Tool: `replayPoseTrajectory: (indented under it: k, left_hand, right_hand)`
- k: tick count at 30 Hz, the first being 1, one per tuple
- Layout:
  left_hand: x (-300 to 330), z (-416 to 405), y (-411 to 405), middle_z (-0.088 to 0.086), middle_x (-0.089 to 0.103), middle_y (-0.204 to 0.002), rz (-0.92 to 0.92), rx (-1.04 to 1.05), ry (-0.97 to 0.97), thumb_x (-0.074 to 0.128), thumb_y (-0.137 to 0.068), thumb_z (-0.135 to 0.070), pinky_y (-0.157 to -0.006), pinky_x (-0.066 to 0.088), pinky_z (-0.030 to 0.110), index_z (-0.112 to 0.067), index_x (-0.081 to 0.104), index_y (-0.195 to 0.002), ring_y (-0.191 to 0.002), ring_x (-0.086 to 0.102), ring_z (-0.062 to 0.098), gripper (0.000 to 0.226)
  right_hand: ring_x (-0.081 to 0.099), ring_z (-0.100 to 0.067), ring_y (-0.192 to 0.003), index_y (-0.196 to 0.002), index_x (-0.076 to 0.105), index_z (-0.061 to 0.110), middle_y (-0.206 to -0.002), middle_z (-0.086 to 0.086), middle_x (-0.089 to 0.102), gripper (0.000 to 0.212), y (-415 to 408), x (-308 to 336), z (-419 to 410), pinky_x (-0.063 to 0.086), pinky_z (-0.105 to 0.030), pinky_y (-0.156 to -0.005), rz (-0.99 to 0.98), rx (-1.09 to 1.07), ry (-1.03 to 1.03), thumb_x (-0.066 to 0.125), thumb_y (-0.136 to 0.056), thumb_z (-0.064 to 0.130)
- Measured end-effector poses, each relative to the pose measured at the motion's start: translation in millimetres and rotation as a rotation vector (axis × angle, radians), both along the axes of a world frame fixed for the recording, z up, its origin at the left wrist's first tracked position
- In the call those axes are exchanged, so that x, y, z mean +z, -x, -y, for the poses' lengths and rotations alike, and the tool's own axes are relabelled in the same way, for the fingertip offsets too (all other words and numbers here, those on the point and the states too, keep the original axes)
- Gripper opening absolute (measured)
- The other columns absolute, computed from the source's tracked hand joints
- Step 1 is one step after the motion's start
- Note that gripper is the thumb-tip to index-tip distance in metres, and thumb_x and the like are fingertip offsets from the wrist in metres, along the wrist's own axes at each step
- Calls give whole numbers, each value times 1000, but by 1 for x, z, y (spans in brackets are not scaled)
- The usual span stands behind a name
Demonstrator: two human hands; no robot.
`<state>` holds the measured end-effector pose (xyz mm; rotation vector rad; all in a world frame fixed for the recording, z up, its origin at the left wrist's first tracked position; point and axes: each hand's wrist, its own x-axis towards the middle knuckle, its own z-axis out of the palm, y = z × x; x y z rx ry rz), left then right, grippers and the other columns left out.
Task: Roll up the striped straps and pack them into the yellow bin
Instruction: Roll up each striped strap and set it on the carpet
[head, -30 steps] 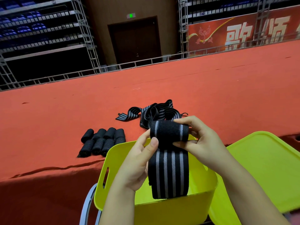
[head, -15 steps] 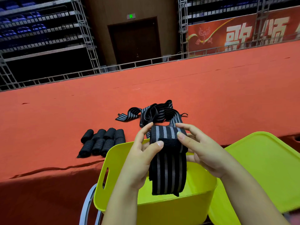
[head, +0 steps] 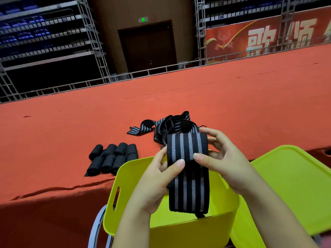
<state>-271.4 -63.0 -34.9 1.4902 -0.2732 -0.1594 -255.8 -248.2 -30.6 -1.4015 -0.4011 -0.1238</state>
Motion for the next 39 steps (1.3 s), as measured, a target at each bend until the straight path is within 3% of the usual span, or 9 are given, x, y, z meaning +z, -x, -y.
replayPoseTrajectory:
  k: [4,11,19,22,26,29,31,35,39]
  left_hand:
    - [1,-1,0,10,69,-118,-18,-6,25,66,-80,-23,-76,55,32,-15,52,-132,-108,67,27,55]
    - [0,-3,-1,18,70,-112,-8,10,101,67,-77,-13,-75,56,30,-9,53,-126,-102,69,28,51]
    - [2,-1,1,16,71,-112,-68,24,94,73,-81,-17,-78,57,36,-12,53,-128,-103,68,31,51]
    - [3,-3,1,16,70,-114,-113,11,114,68,-85,-27,-72,56,34,-10,58,-126,-97,69,28,45]
    - [4,-6,2,20,70,-101,-173,-30,192,55,-86,-46,-64,57,34,-11,64,-118,-76,69,23,48]
    - [5,-7,1,22,69,-110,-218,-44,296,53,-78,-56,-65,60,34,-11,65,-114,-85,72,26,59]
    - [5,-7,-2,25,66,-118,-199,-54,321,69,-67,-66,-71,61,36,-12,68,-115,-96,70,30,72]
    - [3,-8,-5,24,67,-115,-129,-1,245,85,-47,-65,-68,59,35,-13,69,-114,-96,68,29,87]
    - [6,-7,-5,14,71,-106,-40,13,176,78,-62,-45,-69,57,36,-14,66,-114,-92,69,24,62]
  right_hand:
    - [64,-18,-107,-120,54,43,-122,8,60,63,-1,-2,1,50,-39,-95,111,-51,70,80,-65,26]
    - [61,-12,-113,-129,47,42,-131,8,55,74,-3,-2,3,48,-37,-99,80,34,113,80,-66,22]
    - [61,-13,-112,-117,54,42,-117,10,63,63,-1,0,1,48,-47,-98,156,-41,120,81,-64,21]
    - [59,-14,-113,-115,54,46,-117,12,62,63,0,1,1,50,-46,-94,190,-56,149,81,-64,20]
    - [59,-11,-108,-110,55,47,-112,19,60,68,2,1,-1,55,-29,-77,236,-77,179,76,-73,-6]
    - [53,-9,-117,-107,57,48,-119,15,57,72,1,0,-5,57,-28,-78,295,-74,211,71,-73,-14]
    - [50,-9,-122,-105,58,50,-122,11,55,75,1,-2,-7,55,-27,-82,335,-58,230,68,-73,-17]
    - [46,-5,-126,-102,63,44,-124,14,52,57,3,-6,-9,46,-19,-92,382,-9,280,65,-70,-4]
    - [45,-8,-128,-96,67,39,-125,15,49,29,5,-10,-6,44,-23,-99,311,103,312,75,-71,27]
